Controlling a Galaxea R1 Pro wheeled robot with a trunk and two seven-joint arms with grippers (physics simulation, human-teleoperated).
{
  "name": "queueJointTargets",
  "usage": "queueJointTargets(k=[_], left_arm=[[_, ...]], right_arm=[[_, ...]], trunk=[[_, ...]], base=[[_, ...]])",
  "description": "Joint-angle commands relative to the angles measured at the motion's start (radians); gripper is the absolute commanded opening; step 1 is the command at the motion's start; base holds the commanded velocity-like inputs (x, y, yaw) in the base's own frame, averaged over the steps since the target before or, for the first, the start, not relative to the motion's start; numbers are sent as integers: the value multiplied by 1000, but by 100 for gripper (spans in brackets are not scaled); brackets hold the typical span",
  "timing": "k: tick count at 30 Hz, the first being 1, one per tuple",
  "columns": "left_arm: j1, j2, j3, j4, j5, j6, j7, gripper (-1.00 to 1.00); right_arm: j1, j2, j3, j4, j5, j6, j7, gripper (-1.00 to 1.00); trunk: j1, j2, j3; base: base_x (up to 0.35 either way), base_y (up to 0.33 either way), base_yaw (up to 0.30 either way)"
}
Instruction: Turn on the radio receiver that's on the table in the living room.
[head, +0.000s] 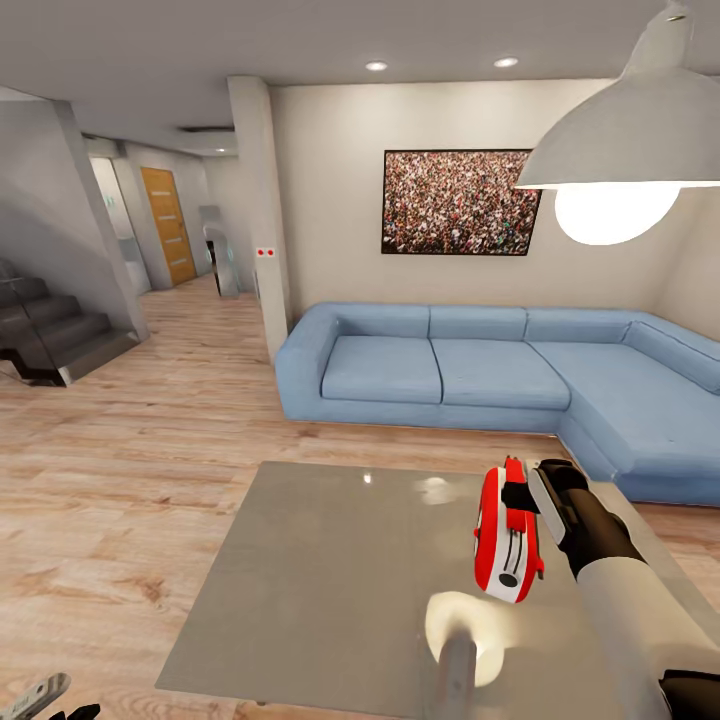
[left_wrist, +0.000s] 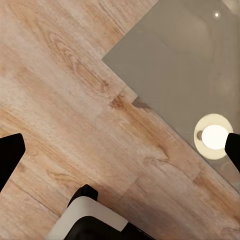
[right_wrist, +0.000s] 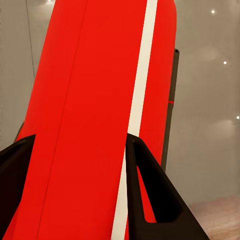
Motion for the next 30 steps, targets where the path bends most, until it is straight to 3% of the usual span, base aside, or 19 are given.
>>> queueJointTargets(k=[1,30], left_arm=[[0,0,0,1,0,0,0,100],[0,0,0,0,0,0,0,100]], right_arm=[[0,0,0,0,2,0,0,-100],[0,1,6,0,2,0,0,-100]], trunk=[[0,0,0],[0,0,0]], base=[[0,0,0],[0,0,0]])
